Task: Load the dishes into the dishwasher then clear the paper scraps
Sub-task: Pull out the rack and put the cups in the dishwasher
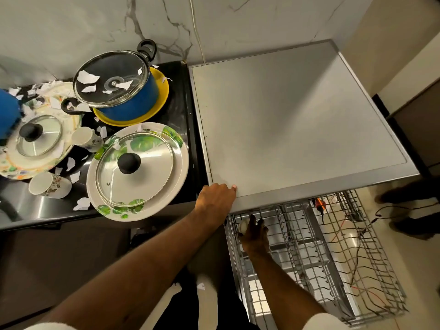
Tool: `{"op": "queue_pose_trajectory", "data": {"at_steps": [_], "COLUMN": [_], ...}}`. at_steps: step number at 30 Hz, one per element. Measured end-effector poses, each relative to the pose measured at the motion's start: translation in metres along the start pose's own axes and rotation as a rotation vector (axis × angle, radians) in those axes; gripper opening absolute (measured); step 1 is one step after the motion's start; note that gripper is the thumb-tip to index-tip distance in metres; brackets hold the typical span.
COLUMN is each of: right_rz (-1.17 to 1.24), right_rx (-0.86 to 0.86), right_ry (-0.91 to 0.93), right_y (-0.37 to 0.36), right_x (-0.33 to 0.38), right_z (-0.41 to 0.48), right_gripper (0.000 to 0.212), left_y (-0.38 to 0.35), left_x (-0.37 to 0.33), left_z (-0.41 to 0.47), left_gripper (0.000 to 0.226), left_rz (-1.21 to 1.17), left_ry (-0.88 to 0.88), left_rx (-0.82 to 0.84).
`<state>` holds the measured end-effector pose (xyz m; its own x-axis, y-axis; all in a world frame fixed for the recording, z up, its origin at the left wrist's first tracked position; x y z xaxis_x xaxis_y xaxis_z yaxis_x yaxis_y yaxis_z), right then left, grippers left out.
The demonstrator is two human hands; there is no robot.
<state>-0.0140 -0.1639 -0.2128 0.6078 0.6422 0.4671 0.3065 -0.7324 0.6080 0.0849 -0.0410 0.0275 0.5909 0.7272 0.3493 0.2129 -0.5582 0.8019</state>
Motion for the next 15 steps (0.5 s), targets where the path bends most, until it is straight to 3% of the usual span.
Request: {"op": "queue_pose_trajectory", "data": {"at_steps": [6, 10, 15], "right_rz": [0.143, 0.095, 0.187], "right_rx": [0.01, 0.035, -0.018], "right_ry": [0.062, 0.071, 0.125], "right_y": [0.014, 0.026, 0.046], "right_x": [-0.009, -0.012, -0.006], "right_z": [0.003, -0.003, -0.027], "right_gripper": [0.097, 0.091, 0.062], "left_y": [0.0, 0.0, -0.001], "left_x": [-0.001, -0.001, 0.001], "left_z": [-0.001, -0.003, -0.008], "left_gripper": [0.076, 0.074, 0.079], "left_rz": [-0.016, -0.019, -0.055], "left_ry": [0.006, 0.021, 0.022], "left_rx": [-0.003, -0.014, -0.03]}}
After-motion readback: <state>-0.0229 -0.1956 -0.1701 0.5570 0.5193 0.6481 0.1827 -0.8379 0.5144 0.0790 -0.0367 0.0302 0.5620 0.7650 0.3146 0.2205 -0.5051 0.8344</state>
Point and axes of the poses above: each hand's wrist, its own z-axis towards the middle knuckle, its own y-axis out of the back of the hand, x = y × z, the point moved 1 cm from there along z, towards the middle knuckle, and after that the axes turned 15 degrees about z, right-handed, at the moved point
